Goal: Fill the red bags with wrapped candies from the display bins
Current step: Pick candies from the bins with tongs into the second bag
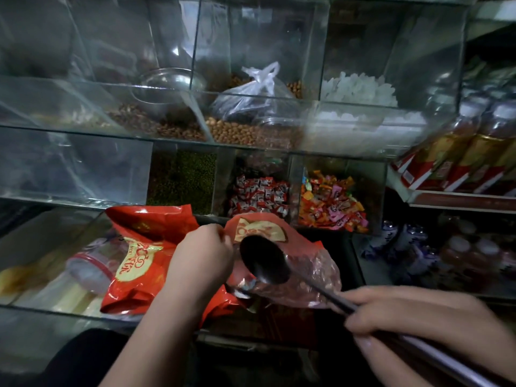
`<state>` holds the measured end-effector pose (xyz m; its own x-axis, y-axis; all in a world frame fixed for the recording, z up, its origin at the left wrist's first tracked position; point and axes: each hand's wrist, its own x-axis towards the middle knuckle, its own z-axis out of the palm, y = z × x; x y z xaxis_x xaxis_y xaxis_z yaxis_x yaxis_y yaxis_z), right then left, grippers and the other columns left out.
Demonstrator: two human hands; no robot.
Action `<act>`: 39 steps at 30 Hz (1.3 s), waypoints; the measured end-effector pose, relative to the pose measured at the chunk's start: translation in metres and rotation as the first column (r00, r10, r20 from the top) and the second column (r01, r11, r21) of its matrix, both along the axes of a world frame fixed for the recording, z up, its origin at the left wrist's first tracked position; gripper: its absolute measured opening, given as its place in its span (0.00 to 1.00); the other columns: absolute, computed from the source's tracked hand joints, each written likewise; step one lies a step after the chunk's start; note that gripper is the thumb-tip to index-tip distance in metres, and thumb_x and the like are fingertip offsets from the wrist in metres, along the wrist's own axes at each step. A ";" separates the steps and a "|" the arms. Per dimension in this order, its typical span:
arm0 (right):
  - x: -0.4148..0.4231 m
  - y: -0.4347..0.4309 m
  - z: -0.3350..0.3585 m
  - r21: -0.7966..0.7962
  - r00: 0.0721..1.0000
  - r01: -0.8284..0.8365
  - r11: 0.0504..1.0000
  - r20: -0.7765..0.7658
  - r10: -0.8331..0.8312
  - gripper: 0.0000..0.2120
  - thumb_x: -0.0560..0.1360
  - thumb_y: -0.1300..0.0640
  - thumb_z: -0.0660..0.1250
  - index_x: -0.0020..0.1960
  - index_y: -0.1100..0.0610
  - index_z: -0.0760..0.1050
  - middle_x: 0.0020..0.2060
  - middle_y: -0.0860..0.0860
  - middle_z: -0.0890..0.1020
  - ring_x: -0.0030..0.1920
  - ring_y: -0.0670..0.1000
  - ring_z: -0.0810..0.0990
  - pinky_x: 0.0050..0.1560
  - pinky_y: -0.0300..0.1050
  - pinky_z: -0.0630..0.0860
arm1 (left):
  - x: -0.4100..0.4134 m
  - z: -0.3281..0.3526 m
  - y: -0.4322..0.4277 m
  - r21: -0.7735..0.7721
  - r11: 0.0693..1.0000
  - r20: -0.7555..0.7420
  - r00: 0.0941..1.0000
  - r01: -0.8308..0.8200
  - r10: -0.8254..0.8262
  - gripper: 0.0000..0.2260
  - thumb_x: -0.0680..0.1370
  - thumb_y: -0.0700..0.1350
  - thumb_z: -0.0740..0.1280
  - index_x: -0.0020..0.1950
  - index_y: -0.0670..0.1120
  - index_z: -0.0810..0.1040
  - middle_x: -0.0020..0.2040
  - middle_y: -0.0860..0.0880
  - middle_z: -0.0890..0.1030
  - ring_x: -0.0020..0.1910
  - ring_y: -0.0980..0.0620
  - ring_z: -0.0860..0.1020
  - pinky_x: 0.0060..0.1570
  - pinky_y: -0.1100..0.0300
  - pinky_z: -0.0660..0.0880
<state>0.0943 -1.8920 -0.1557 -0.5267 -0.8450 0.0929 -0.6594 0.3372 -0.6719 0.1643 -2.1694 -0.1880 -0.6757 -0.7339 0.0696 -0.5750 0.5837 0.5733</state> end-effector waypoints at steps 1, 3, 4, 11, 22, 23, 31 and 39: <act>0.000 -0.012 0.001 -0.159 0.986 0.030 0.987 -0.155 -0.055 0.15 0.75 0.63 0.75 0.39 0.43 0.88 0.43 0.38 0.87 0.45 0.36 0.86 0.52 0.29 0.78 | 0.000 -0.001 0.001 -0.001 1.000 -0.017 1.000 0.007 -0.007 0.11 0.80 0.48 0.62 0.41 0.48 0.79 0.37 0.50 0.80 0.37 0.50 0.79 0.40 0.53 0.78; 0.008 -0.043 -0.005 -0.233 0.975 -0.062 0.971 -0.223 0.008 0.06 0.72 0.59 0.72 0.43 0.50 0.86 0.44 0.42 0.87 0.47 0.40 0.86 0.51 0.38 0.82 | 0.001 -0.007 0.002 -0.011 0.999 -0.024 0.999 0.040 -0.040 0.11 0.79 0.49 0.64 0.39 0.48 0.79 0.35 0.51 0.80 0.36 0.50 0.78 0.37 0.54 0.76; 0.001 -0.056 -0.008 -0.162 0.967 -0.125 0.979 -0.242 0.083 0.06 0.72 0.60 0.71 0.46 0.51 0.86 0.46 0.43 0.86 0.48 0.43 0.86 0.52 0.42 0.81 | 0.000 -0.010 0.003 -0.021 0.998 -0.038 0.997 0.062 -0.063 0.11 0.79 0.49 0.66 0.38 0.48 0.79 0.35 0.52 0.80 0.36 0.51 0.78 0.36 0.55 0.75; -0.044 -0.114 -0.069 0.363 0.889 -0.202 0.909 -0.322 0.326 0.14 0.78 0.52 0.69 0.62 0.46 0.79 0.54 0.47 0.79 0.57 0.53 0.80 0.52 0.45 0.73 | -0.001 -0.016 -0.003 0.032 0.994 -0.060 0.993 0.108 -0.105 0.06 0.75 0.49 0.71 0.38 0.51 0.82 0.32 0.54 0.80 0.33 0.56 0.78 0.31 0.58 0.73; -0.080 -0.159 -0.087 0.485 0.862 -0.268 0.832 -0.265 0.432 0.21 0.74 0.66 0.69 0.64 0.52 0.82 0.60 0.51 0.84 0.61 0.58 0.81 0.61 0.47 0.76 | -0.002 -0.018 -0.012 0.128 0.988 -0.048 0.996 0.084 -0.078 0.05 0.74 0.44 0.73 0.38 0.48 0.82 0.33 0.51 0.82 0.34 0.53 0.80 0.34 0.56 0.79; -0.081 -0.161 -0.090 0.492 0.883 -0.251 0.834 -0.236 0.405 0.19 0.75 0.64 0.70 0.65 0.53 0.82 0.61 0.52 0.84 0.62 0.58 0.81 0.64 0.47 0.75 | -0.001 -0.019 -0.013 0.124 0.989 -0.047 0.996 0.075 -0.070 0.05 0.74 0.44 0.73 0.38 0.48 0.82 0.34 0.51 0.81 0.34 0.53 0.80 0.33 0.58 0.77; -0.078 -0.137 -0.091 0.000 0.997 -0.015 1.000 0.077 0.015 0.08 0.76 0.54 0.71 0.47 0.40 0.85 0.45 0.36 0.86 0.49 0.37 0.83 0.51 0.33 0.76 | 0.001 -0.027 -0.018 0.011 1.000 -0.101 0.995 -0.007 0.008 0.11 0.76 0.43 0.70 0.34 0.52 0.76 0.32 0.54 0.78 0.33 0.57 0.75 0.29 0.66 0.63; -0.084 -0.146 -0.100 0.234 0.931 -0.160 0.959 -0.288 0.226 0.06 0.79 0.63 0.70 0.51 0.56 0.86 0.52 0.55 0.87 0.54 0.54 0.84 0.55 0.42 0.79 | 0.003 -0.027 -0.014 0.040 0.999 -0.040 0.999 0.001 0.001 0.06 0.73 0.42 0.71 0.38 0.52 0.80 0.33 0.53 0.80 0.32 0.57 0.77 0.24 0.70 0.65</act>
<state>0.0105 -2.0375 -0.2553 -0.3243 -0.9451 0.0401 -0.8889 0.2900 -0.3547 0.1671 -2.1837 -0.2147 -0.6730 -0.7366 0.0670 -0.5511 0.5598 0.6188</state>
